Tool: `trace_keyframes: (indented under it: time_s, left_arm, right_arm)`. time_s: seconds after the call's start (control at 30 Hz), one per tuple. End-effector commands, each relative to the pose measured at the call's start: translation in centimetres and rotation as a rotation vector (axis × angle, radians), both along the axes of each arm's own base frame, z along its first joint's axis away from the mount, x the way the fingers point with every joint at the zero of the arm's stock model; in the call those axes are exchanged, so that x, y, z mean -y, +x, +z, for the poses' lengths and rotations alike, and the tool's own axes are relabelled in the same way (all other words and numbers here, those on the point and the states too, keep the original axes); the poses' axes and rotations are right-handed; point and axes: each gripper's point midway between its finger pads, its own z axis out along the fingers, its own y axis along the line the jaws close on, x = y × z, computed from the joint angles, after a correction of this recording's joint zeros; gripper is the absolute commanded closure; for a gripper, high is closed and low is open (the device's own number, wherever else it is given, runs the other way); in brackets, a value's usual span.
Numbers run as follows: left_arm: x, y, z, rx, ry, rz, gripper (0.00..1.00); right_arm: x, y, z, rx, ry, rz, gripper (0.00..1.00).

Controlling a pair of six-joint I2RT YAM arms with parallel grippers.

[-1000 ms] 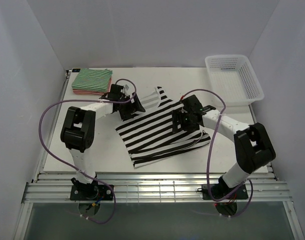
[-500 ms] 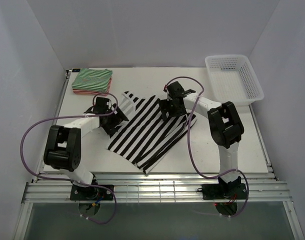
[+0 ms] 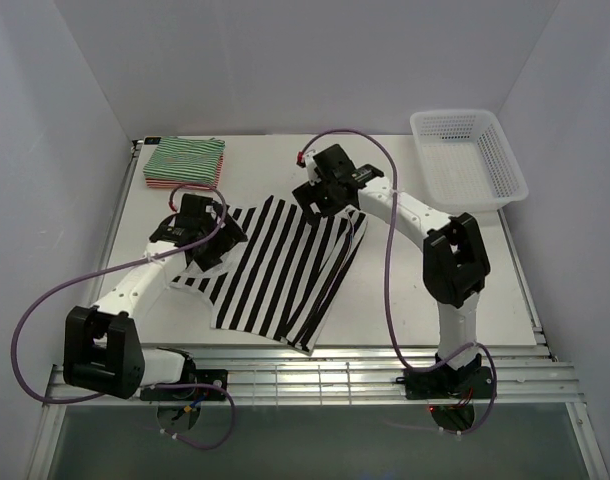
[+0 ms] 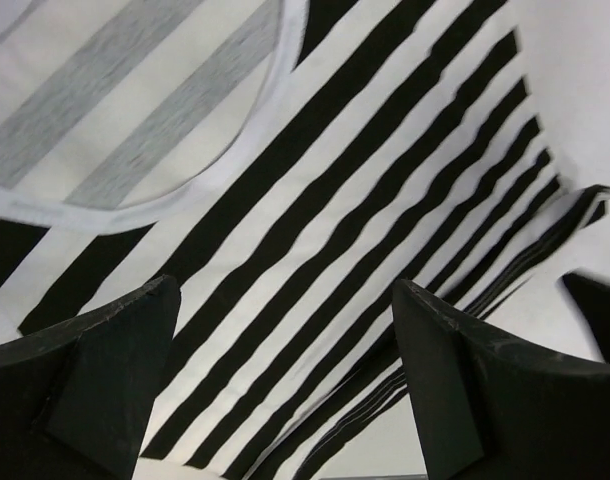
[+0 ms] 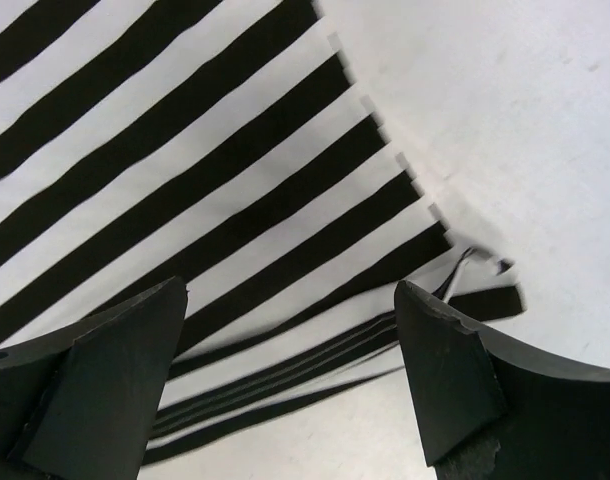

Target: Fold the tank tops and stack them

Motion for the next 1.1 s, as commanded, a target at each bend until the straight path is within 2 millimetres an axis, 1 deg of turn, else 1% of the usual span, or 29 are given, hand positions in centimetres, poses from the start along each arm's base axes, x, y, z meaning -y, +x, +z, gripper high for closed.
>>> trace_keyframes:
  time_s: [0.0, 0.03, 0.07, 0.1, 0.13, 0.17, 0.2, 0.23, 0.27, 0.3, 0.33, 0.37, 0.4, 0.43, 0.5, 0.53, 0.6, 0.63, 0.67, 0.73, 0.77, 0.8, 0.87, 0.9, 0.93, 0.97, 1.0, 1.03, 1.07]
  left_arm:
    - [0.2, 2.2, 2.2, 0.077, 0.017, 0.006, 0.02]
    - [1.1, 2.6, 1.3, 0.057, -0.009, -0.027, 0.02]
    - [2.1, 3.3, 1.4, 0.079, -0.047, -0.057, 0.02]
    - [2.7, 3.6, 0.9, 0.074, -0.069, -0.072, 0.02]
    - [3.6, 3.6, -0.1, 0.05, -0.103, -0.107, 0.02]
    - [4.2, 4.1, -0.4, 0.06, -0.117, -0.123, 0.02]
    - [4.4, 4.1, -0.9, 0.049, -0.121, -0.131, 0.02]
    - [4.8, 3.9, -1.9, 0.014, -0.134, -0.146, 0.02]
    - [5.2, 3.8, -2.0, 0.011, -0.144, -0.155, 0.02]
    - [5.2, 3.4, -2.7, -0.002, -0.146, -0.156, 0.02]
    - [5.3, 3.2, -3.1, -0.002, -0.146, -0.161, 0.02]
    - [5.2, 3.2, -3.4, 0.012, -0.145, -0.156, 0.02]
    - [4.8, 2.3, -4.5, -0.017, -0.135, -0.145, 0.02]
    - [4.6, 2.0, -5.2, -0.033, -0.126, -0.138, 0.02]
    - [4.0, 1.2, -6.9, -0.085, -0.101, -0.121, 0.02]
    - [3.8, 0.9, -7.6, -0.105, -0.09, -0.115, 0.02]
    - [3.1, 0.2, -8.9, -0.154, -0.053, -0.091, 0.02]
    - [2.7, 0.1, -9.2, -0.167, -0.04, -0.078, 0.02]
    - [2.6, -0.2, -9.5, -0.179, -0.03, -0.069, 0.02]
    - [1.8, -0.3, -9.8, -0.191, -0.009, -0.033, 0.02]
    - [1.6, -0.4, -9.9, -0.197, -0.006, -0.027, 0.02]
    - [1.5, -0.3, -10.0, -0.198, -0.004, -0.021, 0.02]
    - [1.2, -0.3, -10.0, -0.203, 0.008, -0.008, 0.02]
    - [1.1, -0.3, -10.0, -0.205, 0.01, -0.004, 0.02]
    - [1.1, -0.4, -10.1, -0.212, 0.009, 0.002, 0.02]
    - [0.4, -0.3, -10.2, -0.209, 0.037, 0.019, 0.02]
    - [0.4, -0.4, -10.3, -0.211, 0.04, 0.02, 0.02]
    - [0.4, -0.3, -10.2, -0.211, 0.036, 0.02, 0.02]
    - [0.7, -0.1, -10.1, -0.208, 0.031, 0.011, 0.02]
  right_arm:
    - [-0.3, -4.5, 0.4, -0.019, -0.027, 0.022, 0.1]
    - [-0.4, -5.4, 0.2, -0.031, -0.028, 0.026, 0.1]
    - [-0.4, -6.2, -0.5, -0.041, -0.042, 0.032, 0.1]
    - [-0.5, -7.6, -1.8, -0.065, -0.065, 0.023, 0.1]
    - [-0.5, -8.3, -2.5, -0.072, -0.085, 0.023, 0.1]
    - [-0.3, -8.9, -3.1, -0.083, -0.106, 0.022, 0.1]
    - [0.4, -10.1, -4.4, -0.114, -0.156, 0.005, 0.1]
    - [1.0, -10.6, -4.9, -0.125, -0.182, -0.014, 0.1]
    - [1.5, -11.0, -5.4, -0.134, -0.202, -0.032, 0.1]
    - [2.1, -11.3, -5.8, -0.14, -0.216, -0.059, 0.1]
    - [2.9, -12.1, -6.4, -0.156, -0.232, -0.069, 0.1]
    - [3.3, -12.4, -6.7, -0.16, -0.238, -0.08, 0.1]
    - [4.0, -12.6, -6.8, -0.154, -0.254, -0.098, 0.1]
    - [4.8, -13.2, -7.2, -0.163, -0.267, -0.115, 0.1]
    - [5.7, -13.7, -7.2, -0.155, -0.274, -0.131, 0.1]
    - [6.6, -14.3, -8.0, -0.17, -0.297, -0.138, 0.1]
    - [7.7, -14.8, -8.5, -0.176, -0.32, -0.157, 0.1]
    - [8.2, -15.0, -8.8, -0.181, -0.326, -0.172, 0.1]
    - [9.3, -15.7, -9.5, -0.203, -0.35, -0.183, 0.1]
    - [10.9, -15.7, -9.3, -0.201, -0.361, -0.229, 0.1]
    - [12.2, -16.5, -9.8, -0.219, -0.375, -0.257, 0.1]
    - [13.3, -16.3, -9.2, -0.217, -0.356, -0.294, 0.1]
    - [15.2, -16.9, -9.1, -0.23, -0.356, -0.344, 0.1]
    - [17.3, -17.4, -8.9, -0.241, -0.358, -0.406, 0.1]
    - [18.3, -17.8, -9.0, -0.252, -0.36, -0.438, 0.1]
    - [19.4, -18.2, -9.0, -0.266, -0.353, -0.472, 0.1]
    - [20.9, -18.7, -9.1, -0.29, -0.329, -0.532, 0.1]
    - [21.2, -18.7, -8.9, -0.289, -0.308, -0.552, 0.1]
    - [21.0, -18.4, -8.6, -0.277, -0.282, -0.551, 0.1]
